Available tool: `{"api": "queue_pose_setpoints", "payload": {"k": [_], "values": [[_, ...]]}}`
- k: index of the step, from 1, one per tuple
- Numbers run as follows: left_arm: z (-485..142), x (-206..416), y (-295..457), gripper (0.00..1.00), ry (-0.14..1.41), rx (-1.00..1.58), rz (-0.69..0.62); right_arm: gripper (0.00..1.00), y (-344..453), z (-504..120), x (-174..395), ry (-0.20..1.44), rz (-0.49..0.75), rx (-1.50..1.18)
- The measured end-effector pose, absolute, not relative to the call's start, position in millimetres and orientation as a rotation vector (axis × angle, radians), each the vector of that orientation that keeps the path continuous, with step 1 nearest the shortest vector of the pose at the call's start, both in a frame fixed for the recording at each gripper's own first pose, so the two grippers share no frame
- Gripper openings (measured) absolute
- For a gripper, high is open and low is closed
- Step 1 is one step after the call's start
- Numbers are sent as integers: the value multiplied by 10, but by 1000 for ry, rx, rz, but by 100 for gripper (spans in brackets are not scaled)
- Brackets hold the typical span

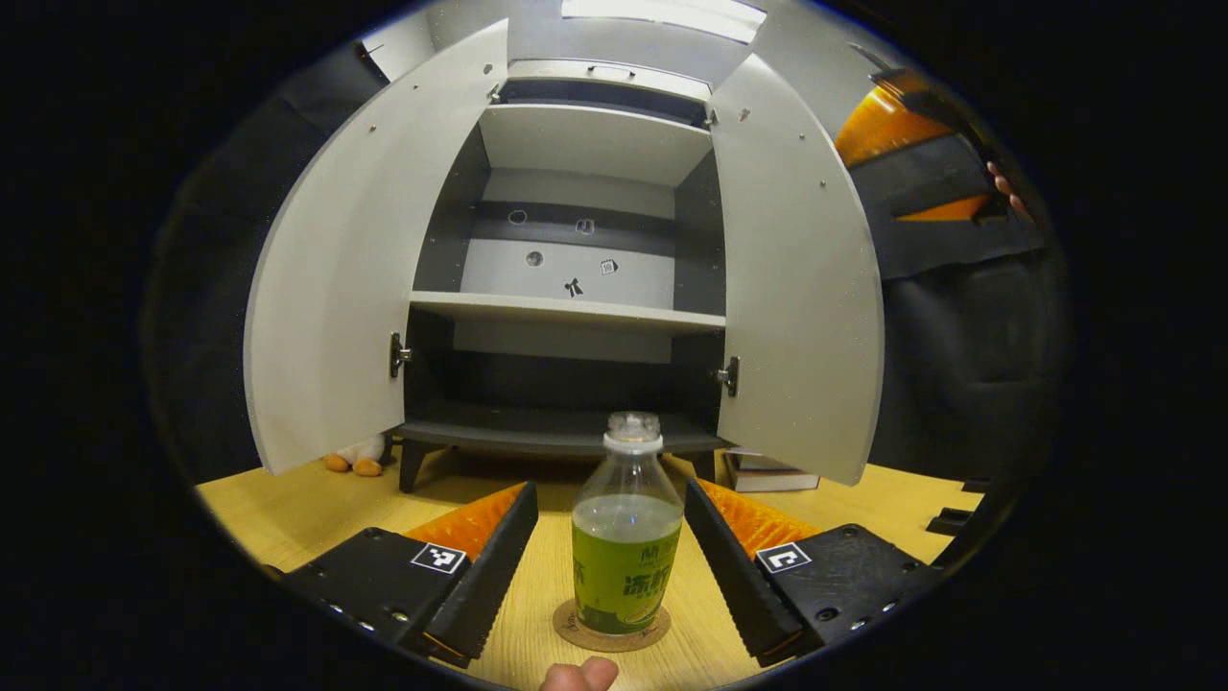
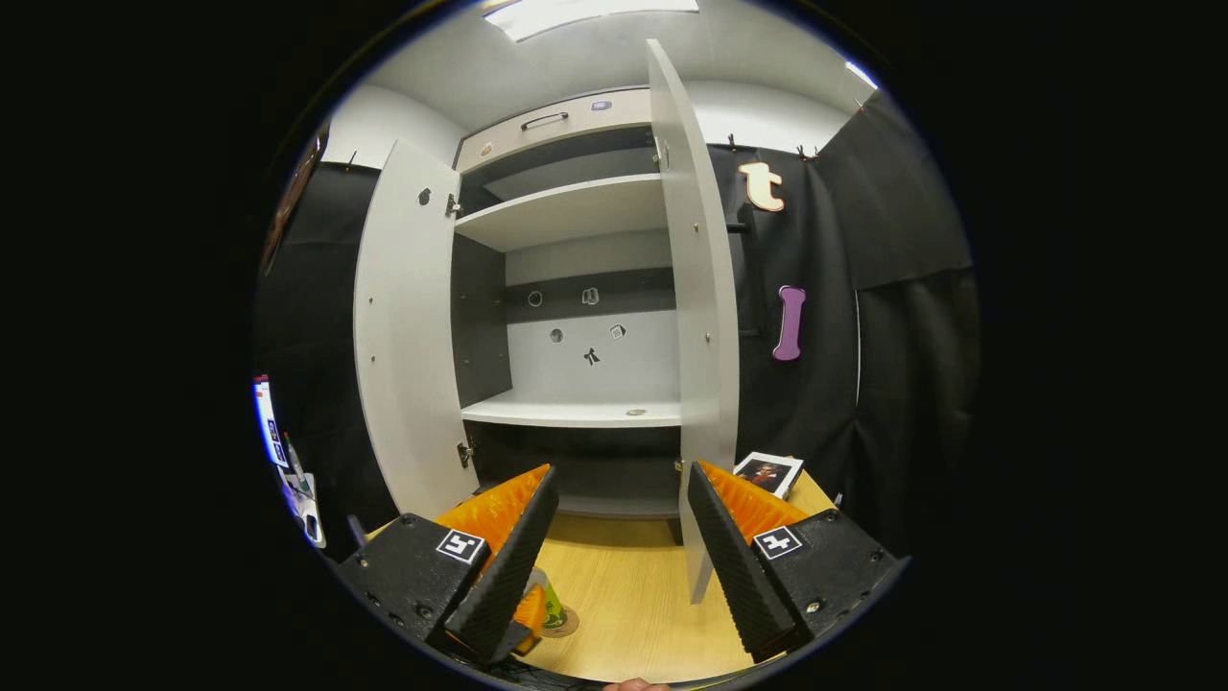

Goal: Grasp the bottle in the cabinet with the left hand and place it on the coaster, then close the right door with the right hand and the left door with the left hand.

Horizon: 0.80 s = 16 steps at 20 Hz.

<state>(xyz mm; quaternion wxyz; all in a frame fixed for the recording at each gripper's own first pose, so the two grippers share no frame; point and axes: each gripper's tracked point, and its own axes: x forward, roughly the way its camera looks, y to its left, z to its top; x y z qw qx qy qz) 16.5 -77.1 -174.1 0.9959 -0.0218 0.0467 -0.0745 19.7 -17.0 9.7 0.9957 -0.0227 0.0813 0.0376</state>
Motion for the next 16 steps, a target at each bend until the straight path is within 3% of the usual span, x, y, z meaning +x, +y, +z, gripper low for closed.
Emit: {"api": "queue_pose_setpoints", "payload": {"k": [7, 16], "values": [[-834, 175, -582, 93, 50, -78, -151, 84, -73, 61, 196, 94, 79, -32], [-411, 90, -381, 93, 81, -62, -120, 84, 133, -138, 171, 57, 117, 19]]}}
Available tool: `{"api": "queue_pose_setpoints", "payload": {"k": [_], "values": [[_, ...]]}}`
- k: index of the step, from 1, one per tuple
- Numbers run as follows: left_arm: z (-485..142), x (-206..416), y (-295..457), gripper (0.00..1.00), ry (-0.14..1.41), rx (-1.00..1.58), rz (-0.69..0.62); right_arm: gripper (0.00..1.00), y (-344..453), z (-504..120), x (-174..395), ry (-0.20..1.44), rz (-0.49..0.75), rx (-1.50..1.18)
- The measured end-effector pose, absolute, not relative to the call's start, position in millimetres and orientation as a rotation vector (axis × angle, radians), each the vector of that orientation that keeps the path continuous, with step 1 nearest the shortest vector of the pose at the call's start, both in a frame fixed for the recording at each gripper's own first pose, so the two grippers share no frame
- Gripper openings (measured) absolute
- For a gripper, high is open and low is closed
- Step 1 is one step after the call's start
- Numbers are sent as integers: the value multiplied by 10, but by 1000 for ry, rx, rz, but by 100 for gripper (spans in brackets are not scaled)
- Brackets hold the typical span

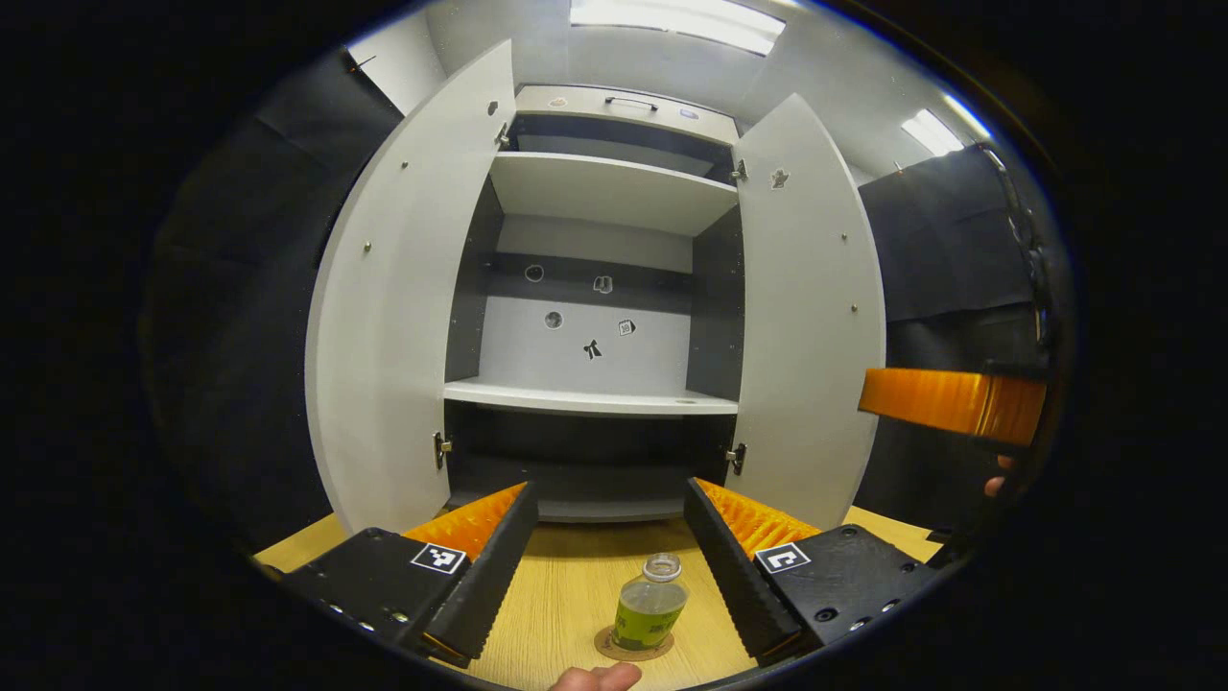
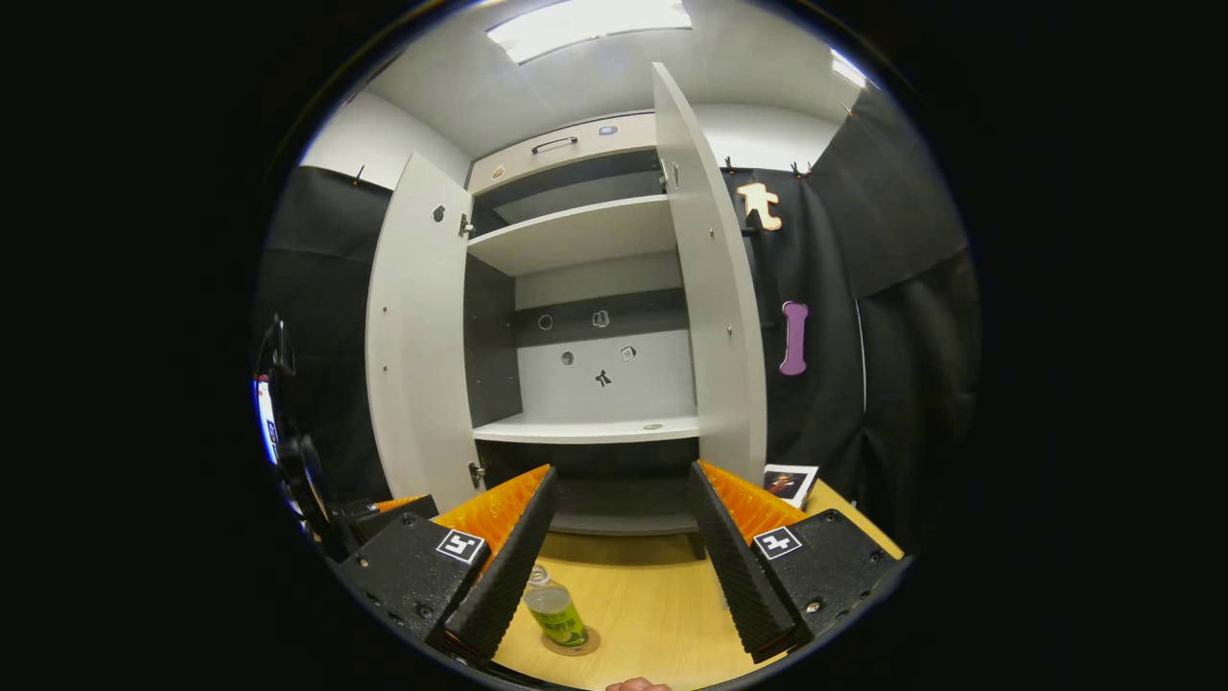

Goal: Grasp the bottle in the cabinet with the left hand and place it on the coaster, then close the right door with the right hand and the left door with the left hand.

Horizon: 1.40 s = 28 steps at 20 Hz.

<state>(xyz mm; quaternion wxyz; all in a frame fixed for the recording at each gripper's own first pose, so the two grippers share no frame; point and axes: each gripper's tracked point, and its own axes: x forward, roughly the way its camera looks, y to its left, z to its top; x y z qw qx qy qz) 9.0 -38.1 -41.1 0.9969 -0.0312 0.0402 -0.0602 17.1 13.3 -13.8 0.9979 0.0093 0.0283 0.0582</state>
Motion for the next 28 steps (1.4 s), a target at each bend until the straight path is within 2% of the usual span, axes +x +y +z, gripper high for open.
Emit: {"api": "queue_pose_setpoints", "payload": {"k": [6, 9, 11, 14, 16, 21, 28], "values": [[-418, 92, -343, 94, 94, -40, -101, 84, -138, 14, 170, 43, 95, 34], [-442, 98, -360, 94, 89, -39, -96, 84, -535, 424, 262, -8, 62, 50], [-462, 89, -354, 94, 91, -23, -90, 84, -871, 821, 352, -68, 4, 30], [-445, 66, -395, 93, 73, -7, -91, 84, -1508, 1189, 535, -103, -152, -10], [-427, 6, -410, 94, 62, -6, -87, 84, -1679, 1469, 690, -153, -188, 3], [-482, -72, -316, 94, 75, -36, -52, 83, -1912, 1705, 1045, -165, -213, -30], [-637, -155, -105, 94, 115, -89, 3, 83, -1778, 1770, 1227, -166, -201, -65]]}}
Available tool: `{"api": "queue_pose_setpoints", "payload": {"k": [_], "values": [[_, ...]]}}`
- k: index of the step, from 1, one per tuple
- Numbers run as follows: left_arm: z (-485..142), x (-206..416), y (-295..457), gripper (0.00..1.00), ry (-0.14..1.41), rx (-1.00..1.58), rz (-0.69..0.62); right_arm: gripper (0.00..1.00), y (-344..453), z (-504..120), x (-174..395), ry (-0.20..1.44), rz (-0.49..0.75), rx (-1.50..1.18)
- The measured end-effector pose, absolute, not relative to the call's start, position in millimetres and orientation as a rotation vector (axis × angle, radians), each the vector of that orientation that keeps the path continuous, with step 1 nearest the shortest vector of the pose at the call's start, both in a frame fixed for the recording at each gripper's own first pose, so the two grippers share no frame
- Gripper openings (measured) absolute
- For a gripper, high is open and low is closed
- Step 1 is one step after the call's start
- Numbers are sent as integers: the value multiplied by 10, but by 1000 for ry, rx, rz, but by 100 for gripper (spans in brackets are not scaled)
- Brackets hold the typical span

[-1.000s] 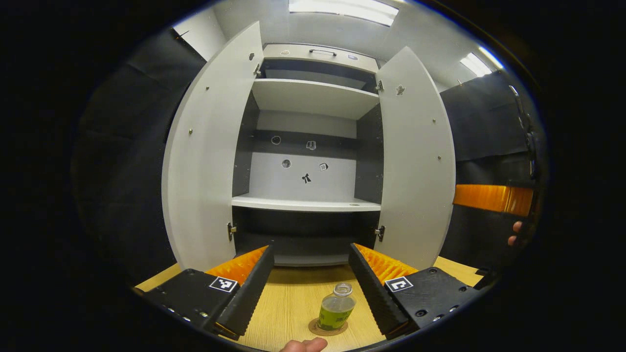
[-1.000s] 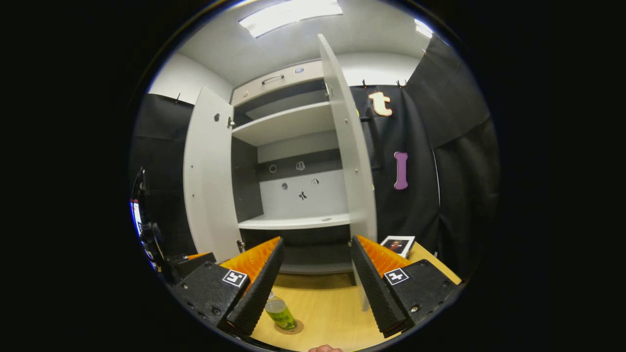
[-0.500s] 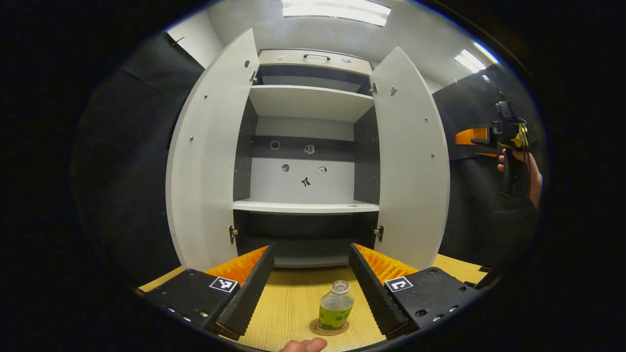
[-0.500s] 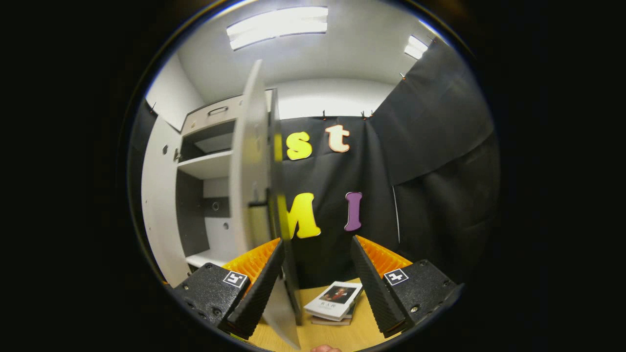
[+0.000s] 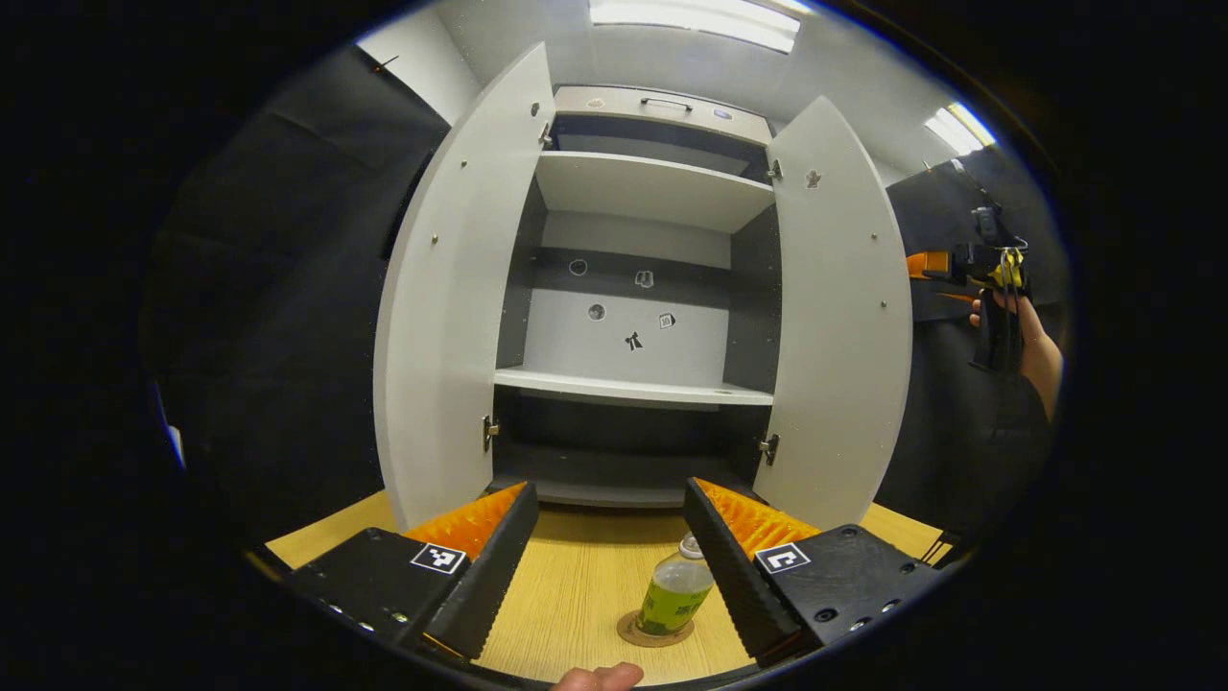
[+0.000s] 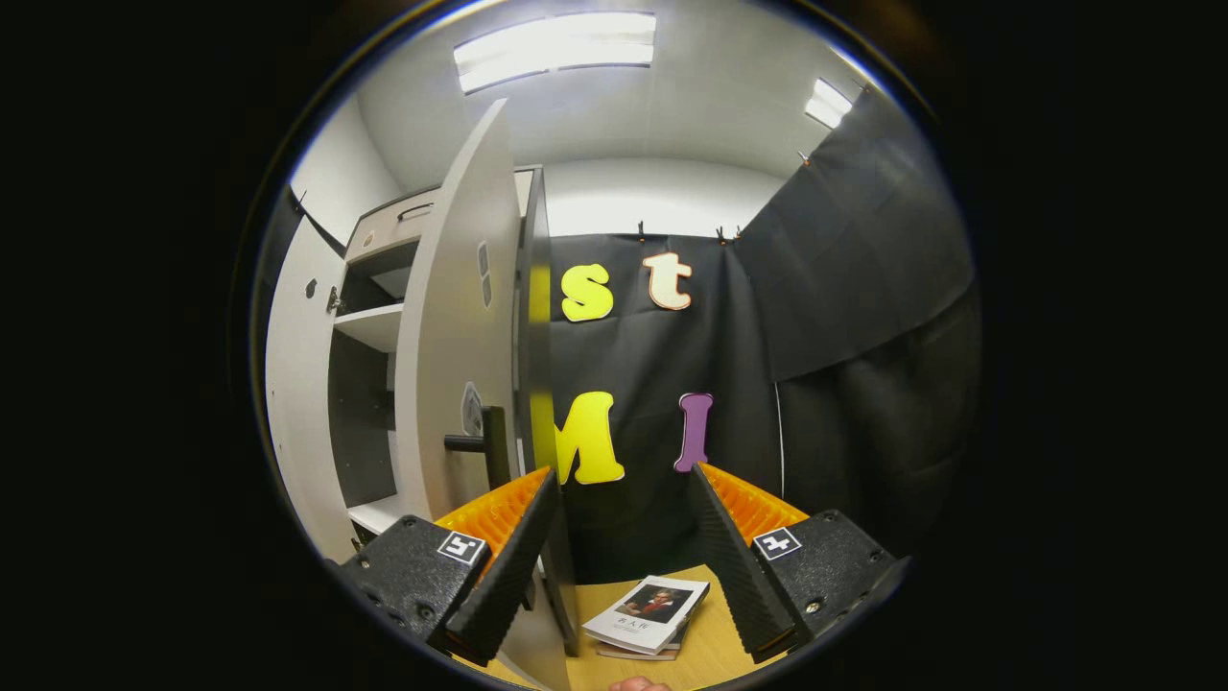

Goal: Grasp the bottle in the cabinet with the left hand and place it on the coaster, then close the right door with the right hand and the left door with the left hand.

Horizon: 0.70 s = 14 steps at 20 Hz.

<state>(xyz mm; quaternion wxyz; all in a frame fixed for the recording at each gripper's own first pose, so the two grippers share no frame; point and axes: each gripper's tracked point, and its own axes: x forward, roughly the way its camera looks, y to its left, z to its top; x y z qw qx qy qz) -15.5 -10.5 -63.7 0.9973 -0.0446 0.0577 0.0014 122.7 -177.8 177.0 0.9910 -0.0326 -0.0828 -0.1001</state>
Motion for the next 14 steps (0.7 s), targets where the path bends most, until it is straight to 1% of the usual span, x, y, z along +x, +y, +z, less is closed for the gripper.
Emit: {"api": "queue_pose_setpoints", "payload": {"k": [5, 8, 14], "values": [[-584, -181, -39, 94, 97, -73, 20, 83, -1711, 1765, 1214, -161, -204, -60], [-531, -168, -1, 94, 77, -46, 22, 82, -1656, 1776, 1174, -171, -228, -86], [-519, -140, 21, 94, 64, -15, 24, 82, -1205, 1735, 1123, -160, -214, -139]]}}
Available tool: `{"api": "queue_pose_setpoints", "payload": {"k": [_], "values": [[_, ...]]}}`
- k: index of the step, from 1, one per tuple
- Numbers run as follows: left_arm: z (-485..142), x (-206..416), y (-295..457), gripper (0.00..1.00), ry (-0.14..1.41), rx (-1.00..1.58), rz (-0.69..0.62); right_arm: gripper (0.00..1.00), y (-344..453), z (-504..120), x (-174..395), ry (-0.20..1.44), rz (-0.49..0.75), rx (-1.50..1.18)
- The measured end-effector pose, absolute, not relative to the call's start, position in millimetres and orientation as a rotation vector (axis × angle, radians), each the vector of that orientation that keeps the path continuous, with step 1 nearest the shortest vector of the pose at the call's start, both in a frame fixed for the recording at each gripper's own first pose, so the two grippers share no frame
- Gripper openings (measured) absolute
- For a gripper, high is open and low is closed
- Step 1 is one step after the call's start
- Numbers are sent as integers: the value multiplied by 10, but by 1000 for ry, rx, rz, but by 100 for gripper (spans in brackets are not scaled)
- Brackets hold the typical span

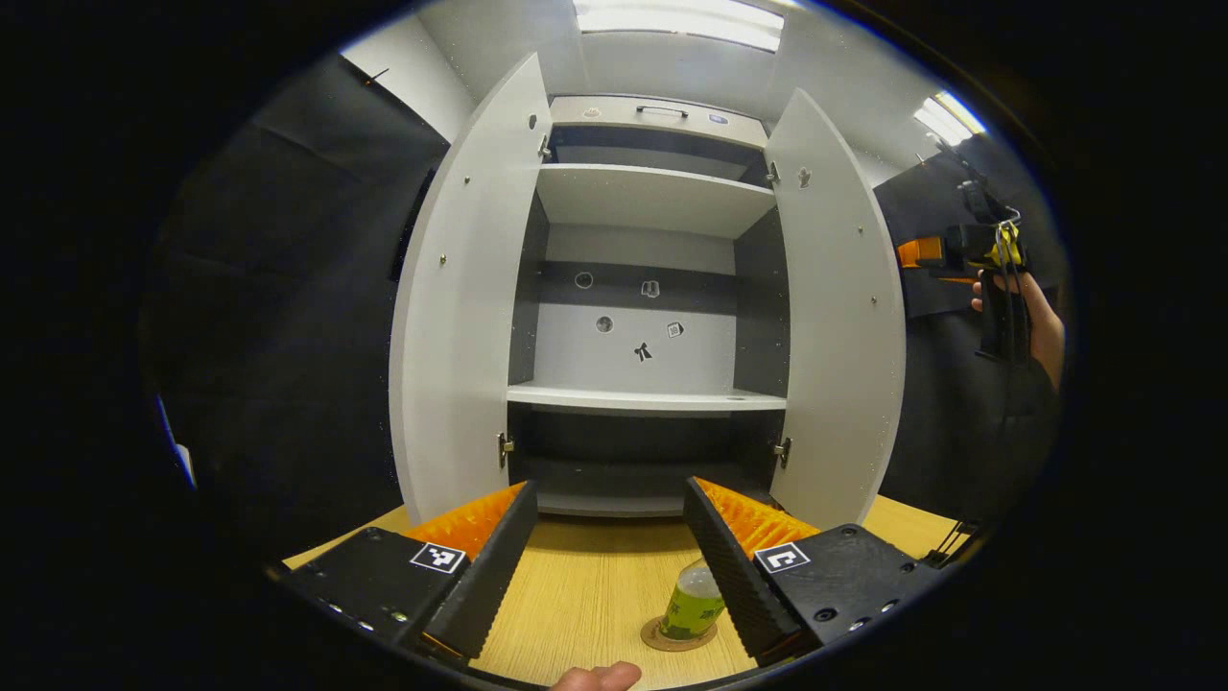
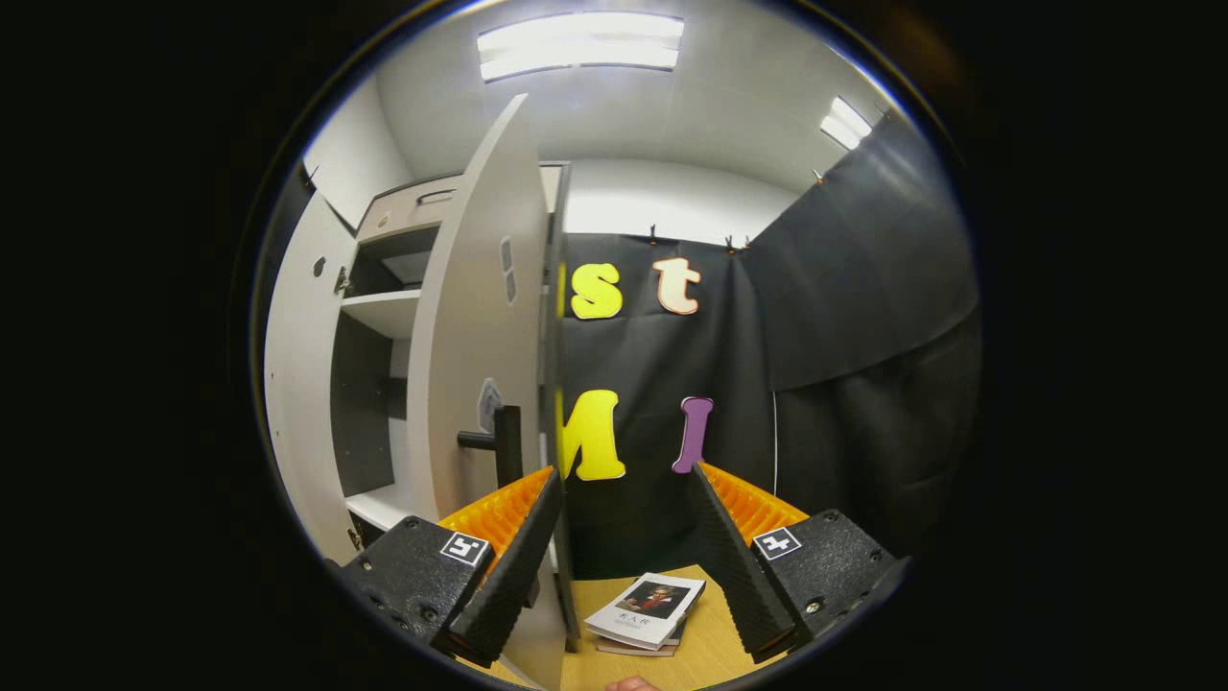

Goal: Grasp the bottle in the cabinet with the left hand and place it on the coaster, then close the right door with the right hand and the left door with the left hand.

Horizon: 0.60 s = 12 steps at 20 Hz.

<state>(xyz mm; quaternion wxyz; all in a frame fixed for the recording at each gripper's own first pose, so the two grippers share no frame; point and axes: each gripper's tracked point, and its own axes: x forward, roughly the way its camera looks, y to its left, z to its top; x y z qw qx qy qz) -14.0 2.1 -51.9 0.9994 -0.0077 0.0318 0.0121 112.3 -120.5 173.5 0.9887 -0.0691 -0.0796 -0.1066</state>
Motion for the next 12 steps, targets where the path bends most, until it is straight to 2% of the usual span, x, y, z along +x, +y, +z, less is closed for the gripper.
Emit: {"api": "queue_pose_setpoints", "payload": {"k": [5, 12], "values": [[-565, -147, 20, 94, 86, 1, 23, 82, -916, 1701, 1121, -159, -254, -175], [-534, -163, 83, 94, 80, 24, 50, 82, -407, 1602, 1338, -132, -112, -166]]}}
